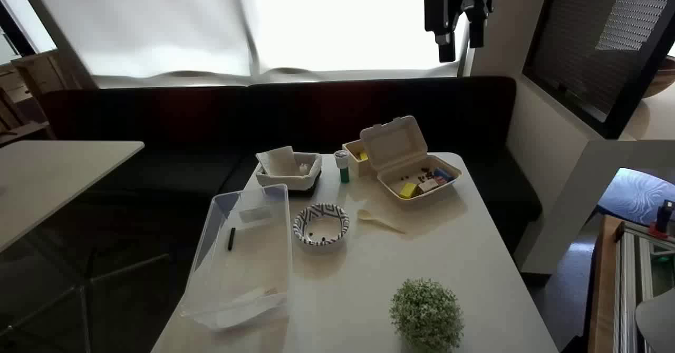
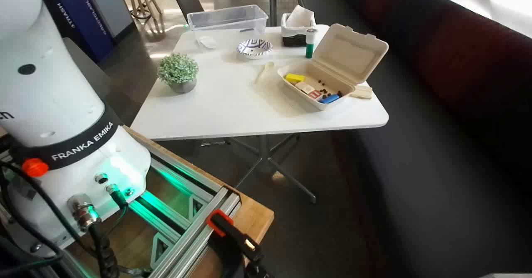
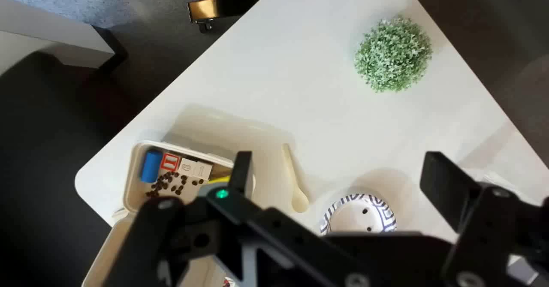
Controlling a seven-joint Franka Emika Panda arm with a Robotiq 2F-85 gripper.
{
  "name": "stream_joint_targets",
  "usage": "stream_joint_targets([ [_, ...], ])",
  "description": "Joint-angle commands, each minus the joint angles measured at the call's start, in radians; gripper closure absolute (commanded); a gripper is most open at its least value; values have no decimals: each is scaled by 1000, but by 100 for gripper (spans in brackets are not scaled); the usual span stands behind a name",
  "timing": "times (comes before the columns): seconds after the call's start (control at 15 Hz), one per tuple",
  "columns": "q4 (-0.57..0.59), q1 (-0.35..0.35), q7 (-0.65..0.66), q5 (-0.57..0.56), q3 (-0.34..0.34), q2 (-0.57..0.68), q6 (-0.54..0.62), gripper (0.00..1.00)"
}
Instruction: Pull the basket to the center of the table
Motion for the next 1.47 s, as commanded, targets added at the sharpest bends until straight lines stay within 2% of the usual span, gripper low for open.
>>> stream_joint_targets([
  [0.0,2,6,1,-1,-5,1,-2,0],
  [0.93,2,6,1,-1,-5,1,-2,0],
  [1.4,151,16,19,-12,16,183,89,0],
])
